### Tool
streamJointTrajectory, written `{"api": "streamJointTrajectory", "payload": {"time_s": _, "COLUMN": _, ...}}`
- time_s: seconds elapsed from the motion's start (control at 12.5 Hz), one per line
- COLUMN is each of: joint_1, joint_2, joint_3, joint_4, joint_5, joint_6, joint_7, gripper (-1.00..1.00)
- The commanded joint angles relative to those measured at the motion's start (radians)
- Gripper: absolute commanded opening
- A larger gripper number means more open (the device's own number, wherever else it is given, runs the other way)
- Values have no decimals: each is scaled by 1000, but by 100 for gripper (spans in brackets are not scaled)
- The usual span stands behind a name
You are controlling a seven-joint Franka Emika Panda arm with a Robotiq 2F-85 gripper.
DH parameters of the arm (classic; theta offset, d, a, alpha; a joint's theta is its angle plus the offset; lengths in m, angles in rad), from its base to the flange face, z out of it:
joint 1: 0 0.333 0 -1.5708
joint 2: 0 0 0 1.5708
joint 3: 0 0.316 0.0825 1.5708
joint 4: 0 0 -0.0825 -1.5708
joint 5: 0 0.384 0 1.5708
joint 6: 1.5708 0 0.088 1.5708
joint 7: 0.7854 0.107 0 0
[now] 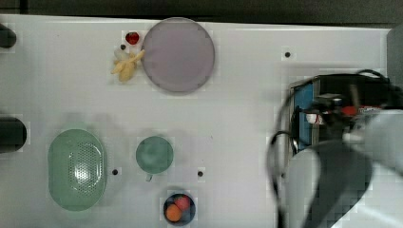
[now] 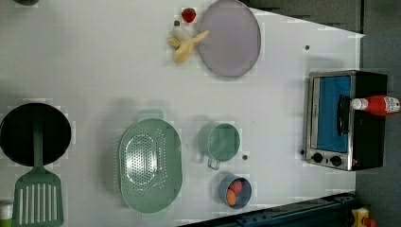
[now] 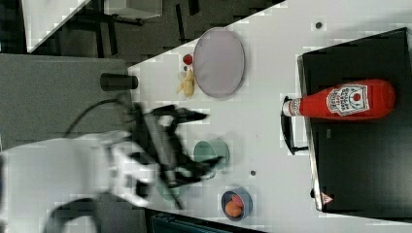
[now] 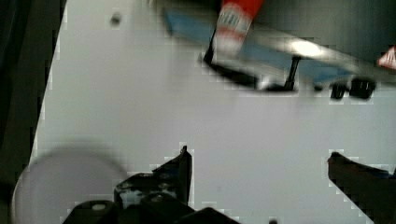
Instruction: Pick Ketchup from oven and place it on table.
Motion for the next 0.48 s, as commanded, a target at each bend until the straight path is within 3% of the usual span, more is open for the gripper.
{"api": "streamJointTrajectory", "payload": {"time_s": 0.08, "joint_1": -25, "joint_2": 22, "joint_3": -96, "joint_4": 3, "joint_5": 10, "joint_6": 72, "joint_7": 8, "gripper": 100}}
{"api": "streamJointTrajectory", "payload": {"time_s": 0.48, "joint_1": -36, "joint_2": 253, "joint_3": -196, "joint_4": 105, "joint_5": 16, "joint_6": 203, "joint_7": 8, "gripper": 100}}
